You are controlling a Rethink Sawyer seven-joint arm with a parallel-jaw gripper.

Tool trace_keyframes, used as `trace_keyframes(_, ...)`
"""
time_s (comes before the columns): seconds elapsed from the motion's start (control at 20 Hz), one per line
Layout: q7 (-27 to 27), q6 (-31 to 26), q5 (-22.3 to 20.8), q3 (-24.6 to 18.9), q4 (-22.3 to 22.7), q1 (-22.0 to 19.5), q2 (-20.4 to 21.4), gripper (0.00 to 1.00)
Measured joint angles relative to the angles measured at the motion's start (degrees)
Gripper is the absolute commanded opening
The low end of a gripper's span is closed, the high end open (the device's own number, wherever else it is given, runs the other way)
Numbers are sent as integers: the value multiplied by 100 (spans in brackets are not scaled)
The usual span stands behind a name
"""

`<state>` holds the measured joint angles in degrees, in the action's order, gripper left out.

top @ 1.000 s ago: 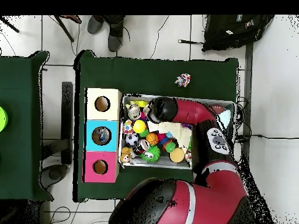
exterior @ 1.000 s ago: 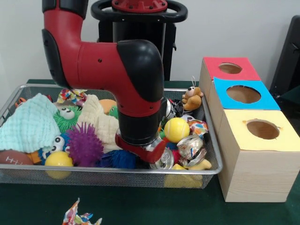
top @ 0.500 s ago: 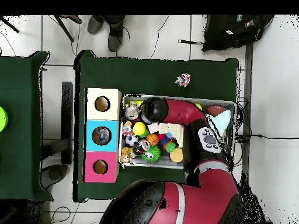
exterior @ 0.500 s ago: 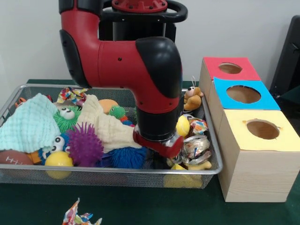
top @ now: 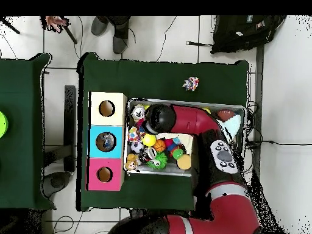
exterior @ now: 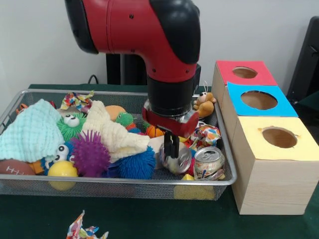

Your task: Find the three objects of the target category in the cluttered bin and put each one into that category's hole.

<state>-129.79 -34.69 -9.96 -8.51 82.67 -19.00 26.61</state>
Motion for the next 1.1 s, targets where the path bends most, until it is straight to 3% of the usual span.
trace_keyframes(0.45, 0, -579, -85, 75, -14, -183, 561, 0)
trace_keyframes(1.1, 0, -587, -656, 131, -386, -845, 454, 0)
